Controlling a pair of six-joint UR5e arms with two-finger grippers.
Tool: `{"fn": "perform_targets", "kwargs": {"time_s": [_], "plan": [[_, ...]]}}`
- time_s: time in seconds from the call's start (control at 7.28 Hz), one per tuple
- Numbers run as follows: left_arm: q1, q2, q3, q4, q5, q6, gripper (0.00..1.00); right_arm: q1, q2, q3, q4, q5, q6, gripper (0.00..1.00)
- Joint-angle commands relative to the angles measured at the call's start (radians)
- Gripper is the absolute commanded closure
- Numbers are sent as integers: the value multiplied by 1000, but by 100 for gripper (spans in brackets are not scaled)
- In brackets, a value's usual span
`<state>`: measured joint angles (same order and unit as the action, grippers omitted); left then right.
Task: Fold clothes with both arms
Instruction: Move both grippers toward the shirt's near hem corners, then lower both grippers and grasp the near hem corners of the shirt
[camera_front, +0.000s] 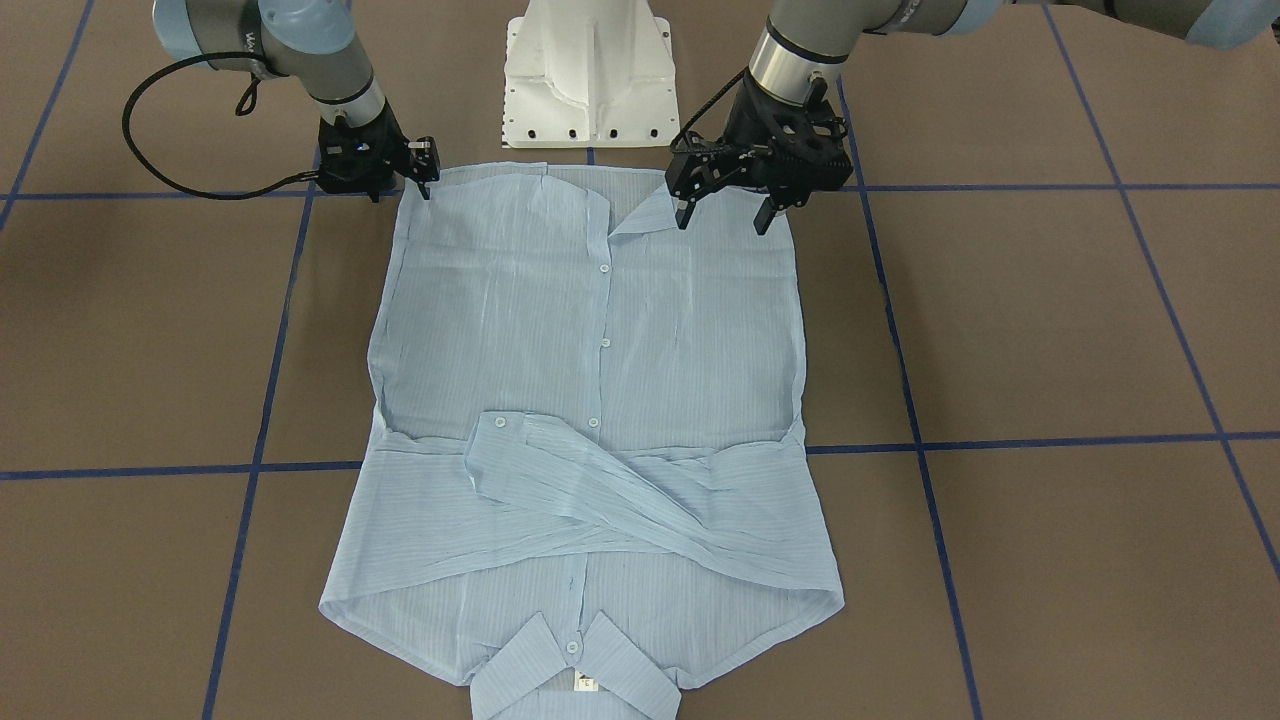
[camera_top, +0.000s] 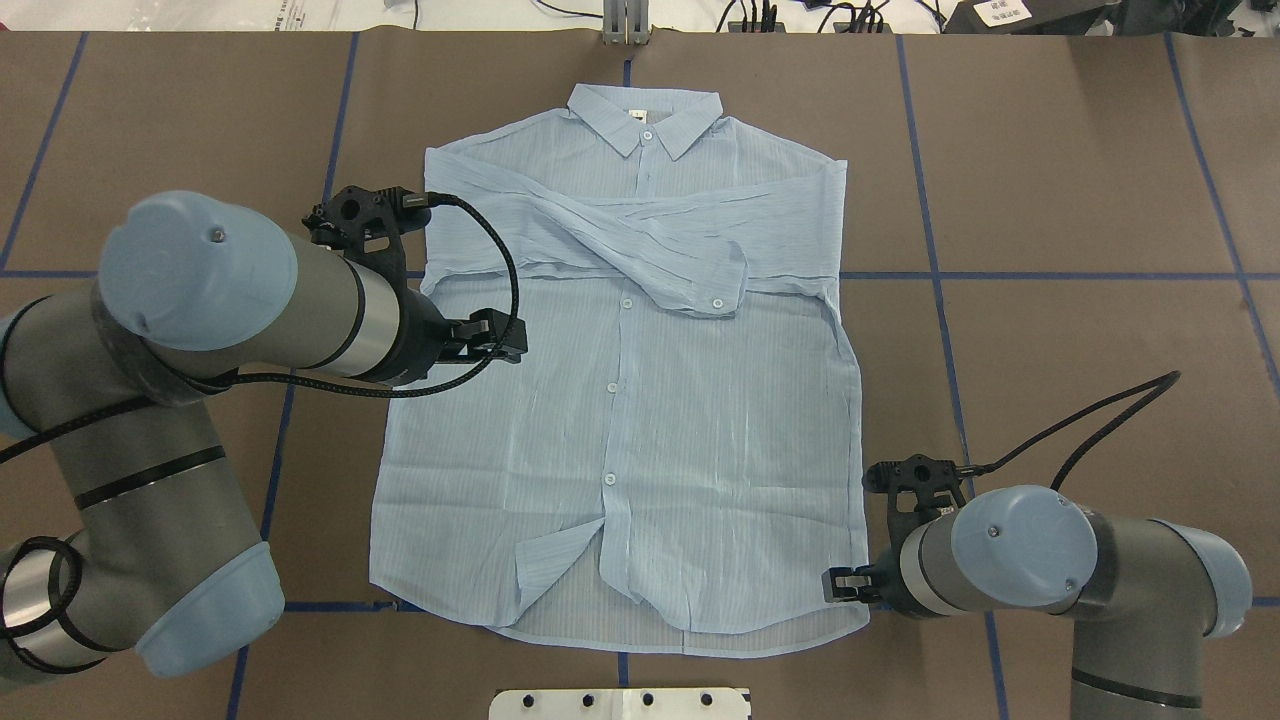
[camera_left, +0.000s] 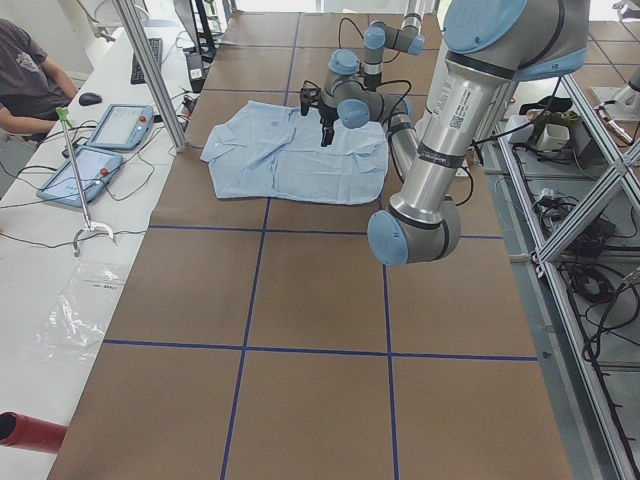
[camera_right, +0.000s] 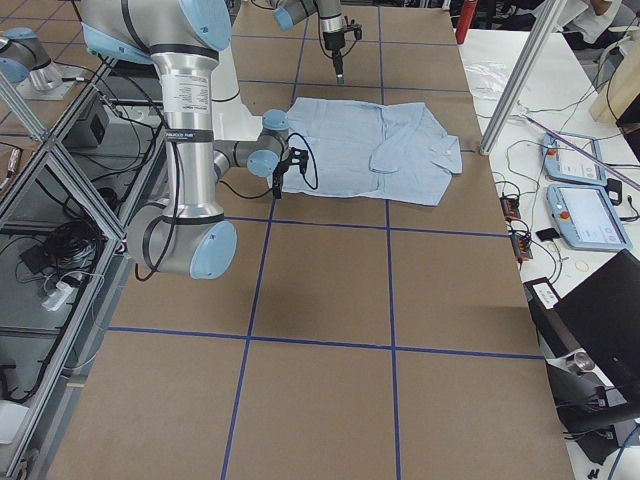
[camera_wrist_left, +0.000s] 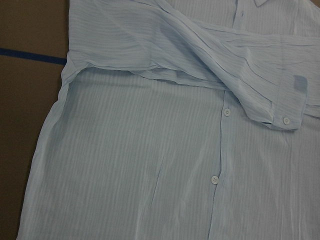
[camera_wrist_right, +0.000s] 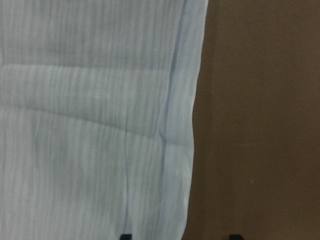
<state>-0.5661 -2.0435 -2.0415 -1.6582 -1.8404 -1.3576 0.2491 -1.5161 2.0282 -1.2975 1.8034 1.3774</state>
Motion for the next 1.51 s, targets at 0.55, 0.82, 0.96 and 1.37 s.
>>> {"fn": "perform_targets", "kwargs": {"time_s": [0.55,0.82,0.96,1.37], "plan": [[-2,2,7,0,1,8,2,-2,8,0,0,8,-1,95],[-2,0,12,0,1,8,3,-1,11,7,0,7,0,100],[-3,2,12,0,1,8,4,1,11,16,3,7,0,100],[47,156,-47,0,7,-17,4,2,20,46,6,-6,28,100]]}}
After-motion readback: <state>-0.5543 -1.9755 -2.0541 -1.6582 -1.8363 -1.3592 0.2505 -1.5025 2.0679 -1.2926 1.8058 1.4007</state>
